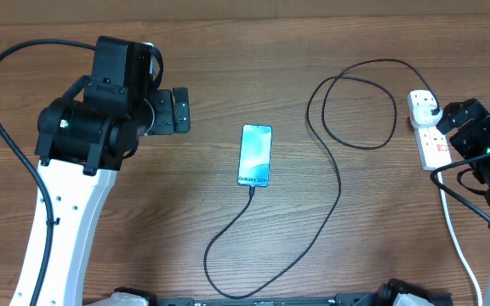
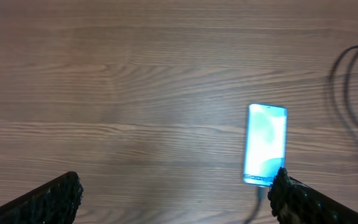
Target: Plug charger to phone and switch on socket
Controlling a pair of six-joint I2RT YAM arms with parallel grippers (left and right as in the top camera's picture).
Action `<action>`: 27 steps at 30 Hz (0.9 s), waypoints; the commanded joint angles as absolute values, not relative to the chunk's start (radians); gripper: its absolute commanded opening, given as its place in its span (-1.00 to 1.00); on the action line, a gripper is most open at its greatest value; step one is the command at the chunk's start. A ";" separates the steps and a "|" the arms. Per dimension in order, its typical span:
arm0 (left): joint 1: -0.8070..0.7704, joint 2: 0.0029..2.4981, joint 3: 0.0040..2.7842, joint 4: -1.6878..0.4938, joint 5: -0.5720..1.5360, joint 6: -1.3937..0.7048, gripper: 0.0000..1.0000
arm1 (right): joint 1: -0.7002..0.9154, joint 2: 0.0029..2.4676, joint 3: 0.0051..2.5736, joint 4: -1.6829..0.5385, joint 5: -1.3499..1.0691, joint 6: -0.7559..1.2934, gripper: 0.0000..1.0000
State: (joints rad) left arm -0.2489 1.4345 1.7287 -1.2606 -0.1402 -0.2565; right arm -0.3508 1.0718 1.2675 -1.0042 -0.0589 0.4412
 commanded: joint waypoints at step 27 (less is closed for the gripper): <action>-0.154 0.707 0.707 -0.047 0.022 -0.216 0.99 | -0.346 1.072 1.271 -1.002 -0.045 0.445 1.00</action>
State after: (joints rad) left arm -0.2008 0.8215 0.8417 -0.2020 -0.0990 -0.2287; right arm -0.3508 1.0718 1.2675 -1.0065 -0.0589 0.4416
